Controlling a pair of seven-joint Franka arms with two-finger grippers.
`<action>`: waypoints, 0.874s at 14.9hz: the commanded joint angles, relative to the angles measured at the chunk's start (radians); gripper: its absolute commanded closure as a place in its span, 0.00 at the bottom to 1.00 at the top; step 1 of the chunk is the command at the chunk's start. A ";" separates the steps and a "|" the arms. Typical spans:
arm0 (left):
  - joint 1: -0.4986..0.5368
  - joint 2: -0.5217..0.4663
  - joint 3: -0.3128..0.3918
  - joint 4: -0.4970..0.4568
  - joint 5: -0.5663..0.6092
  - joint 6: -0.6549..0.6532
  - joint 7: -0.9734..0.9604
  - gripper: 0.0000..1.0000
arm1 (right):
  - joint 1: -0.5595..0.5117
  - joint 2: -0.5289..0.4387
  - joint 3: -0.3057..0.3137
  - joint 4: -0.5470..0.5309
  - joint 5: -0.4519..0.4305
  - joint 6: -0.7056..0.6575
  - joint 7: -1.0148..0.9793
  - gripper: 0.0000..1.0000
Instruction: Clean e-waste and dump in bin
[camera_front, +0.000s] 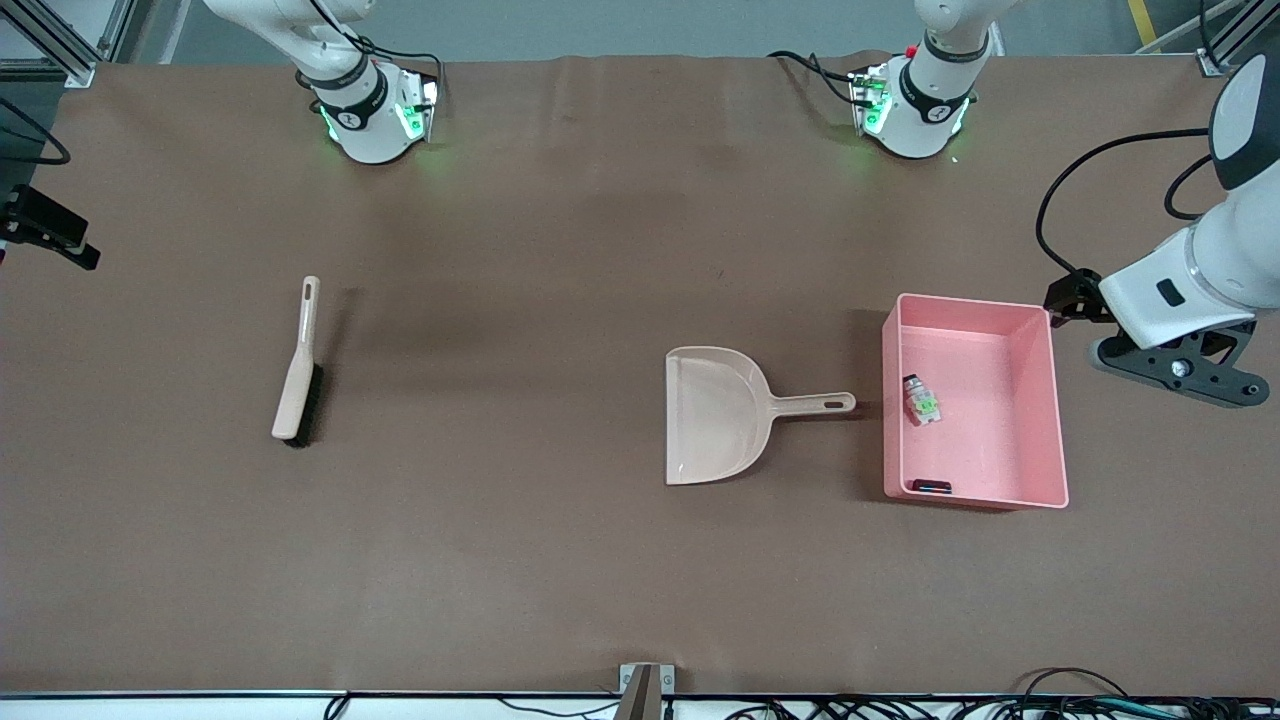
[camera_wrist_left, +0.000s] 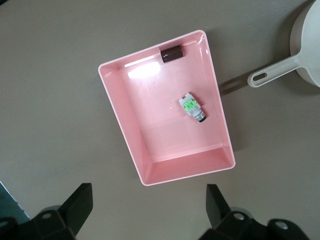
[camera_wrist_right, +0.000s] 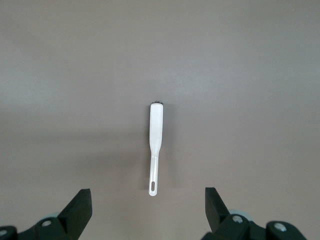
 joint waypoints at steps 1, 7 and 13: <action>-0.091 -0.046 0.116 -0.011 0.037 0.011 0.131 0.00 | -0.001 -0.026 0.007 -0.025 -0.017 0.007 -0.009 0.00; -0.400 -0.120 0.626 -0.015 -0.405 0.050 -0.080 0.00 | -0.001 -0.026 0.007 -0.025 -0.017 0.007 -0.009 0.00; -0.464 -0.187 0.684 -0.106 -0.382 0.090 -0.189 0.00 | -0.001 -0.026 0.007 -0.025 -0.017 0.007 -0.008 0.00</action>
